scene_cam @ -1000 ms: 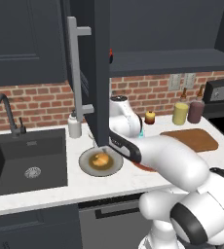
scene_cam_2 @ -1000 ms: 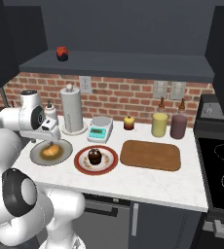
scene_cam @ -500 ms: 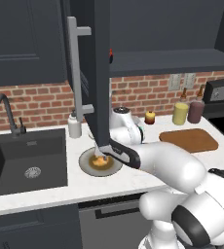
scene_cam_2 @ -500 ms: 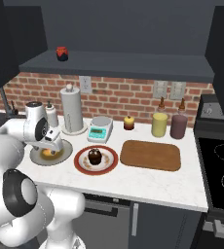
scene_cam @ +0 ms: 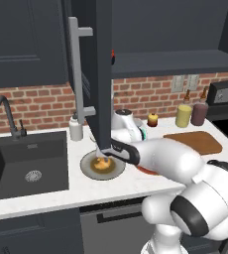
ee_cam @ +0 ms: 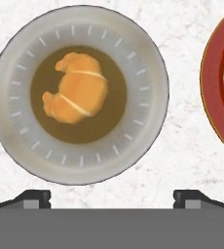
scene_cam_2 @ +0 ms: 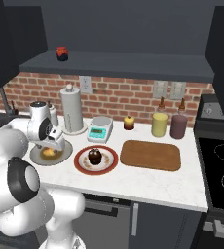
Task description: From the different types of pastries on the counter, select a croissant and place it on the cutting board. Then retrieve a jar of jam from the cabinet and place it alongside the croissant on the cutting board.
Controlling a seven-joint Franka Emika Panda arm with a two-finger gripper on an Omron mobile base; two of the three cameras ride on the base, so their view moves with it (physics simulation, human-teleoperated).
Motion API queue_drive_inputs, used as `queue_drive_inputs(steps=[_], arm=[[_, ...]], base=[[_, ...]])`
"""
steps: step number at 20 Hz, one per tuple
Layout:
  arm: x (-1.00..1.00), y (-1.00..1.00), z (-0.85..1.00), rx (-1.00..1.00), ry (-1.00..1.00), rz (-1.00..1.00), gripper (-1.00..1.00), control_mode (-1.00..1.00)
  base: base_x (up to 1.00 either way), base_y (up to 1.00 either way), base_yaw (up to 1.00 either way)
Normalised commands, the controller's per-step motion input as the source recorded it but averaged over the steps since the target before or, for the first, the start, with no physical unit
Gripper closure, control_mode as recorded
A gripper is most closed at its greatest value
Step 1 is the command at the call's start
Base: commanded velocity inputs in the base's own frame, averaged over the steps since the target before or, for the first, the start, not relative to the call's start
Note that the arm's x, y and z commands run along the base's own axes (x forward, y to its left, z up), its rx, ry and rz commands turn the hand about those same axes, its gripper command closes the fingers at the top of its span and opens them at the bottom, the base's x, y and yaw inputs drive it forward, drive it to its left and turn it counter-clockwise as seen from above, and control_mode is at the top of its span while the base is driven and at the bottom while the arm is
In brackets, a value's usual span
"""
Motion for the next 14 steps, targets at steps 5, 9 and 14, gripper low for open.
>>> queue_drive_inputs(steps=[5,9,14], arm=[[0.23,0.13,0.00,0.00,0.09,-0.01,-1.00,-1.00],[0.18,0.17,-0.03,0.00,0.09,0.00,-1.00,-1.00],[0.10,0.11,-0.04,0.00,0.08,0.00,-1.00,-1.00]], base=[[0.00,0.00,0.00],[0.00,0.00,0.00],[0.00,0.00,0.00]])
